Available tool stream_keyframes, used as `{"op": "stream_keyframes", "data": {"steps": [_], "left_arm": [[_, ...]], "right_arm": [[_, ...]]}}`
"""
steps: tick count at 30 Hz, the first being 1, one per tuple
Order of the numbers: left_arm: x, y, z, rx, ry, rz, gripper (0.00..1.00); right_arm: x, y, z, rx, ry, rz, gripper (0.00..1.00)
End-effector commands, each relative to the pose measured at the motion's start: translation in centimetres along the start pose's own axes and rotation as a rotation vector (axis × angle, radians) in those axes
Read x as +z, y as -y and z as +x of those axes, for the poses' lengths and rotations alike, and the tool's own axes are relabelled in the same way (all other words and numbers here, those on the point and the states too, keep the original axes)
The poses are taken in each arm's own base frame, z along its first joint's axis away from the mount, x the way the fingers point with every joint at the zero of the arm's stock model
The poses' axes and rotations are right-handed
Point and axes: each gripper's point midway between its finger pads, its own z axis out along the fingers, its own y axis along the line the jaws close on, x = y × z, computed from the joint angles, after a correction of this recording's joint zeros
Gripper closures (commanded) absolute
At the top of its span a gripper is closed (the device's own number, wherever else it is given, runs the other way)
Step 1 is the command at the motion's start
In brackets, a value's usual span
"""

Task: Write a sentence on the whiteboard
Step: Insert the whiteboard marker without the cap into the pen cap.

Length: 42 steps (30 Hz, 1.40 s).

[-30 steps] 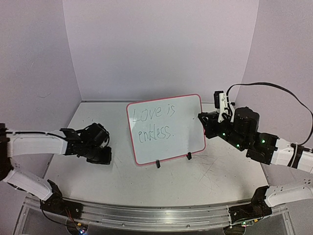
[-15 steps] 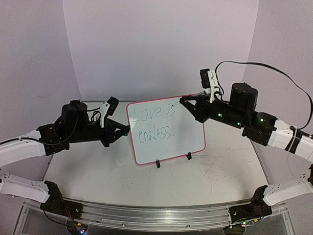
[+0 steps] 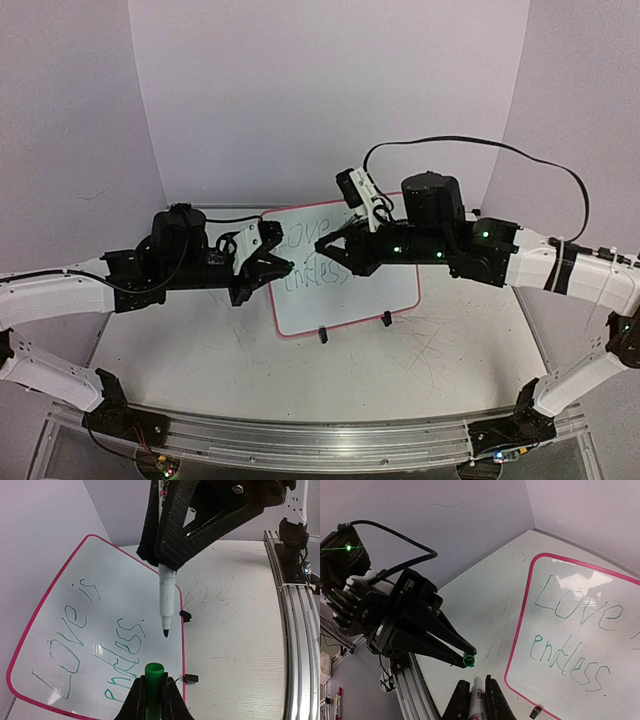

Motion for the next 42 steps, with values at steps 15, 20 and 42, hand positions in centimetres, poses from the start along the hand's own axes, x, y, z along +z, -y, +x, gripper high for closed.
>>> {"op": "stream_keyframes", "data": {"steps": [15,20,42], "left_arm": [[-0.2,-0.2,-1.3,0.063,0.047,-0.024,1.00],[-0.2,0.0,-1.3,0.059,0.048,-0.016,1.00],[0.0,0.4,-1.6,0.054,0.055,0.000,1.00]], "right_arm": [[1.1,-2.1,-2.2,-0.002,0.046,-0.053,1.00],[1.2,-2.0,-2.4,0.000,0.057,-0.042,1.00],[3.2,-1.8,-0.7,0.017,0.015,-0.042,1.00]]}}
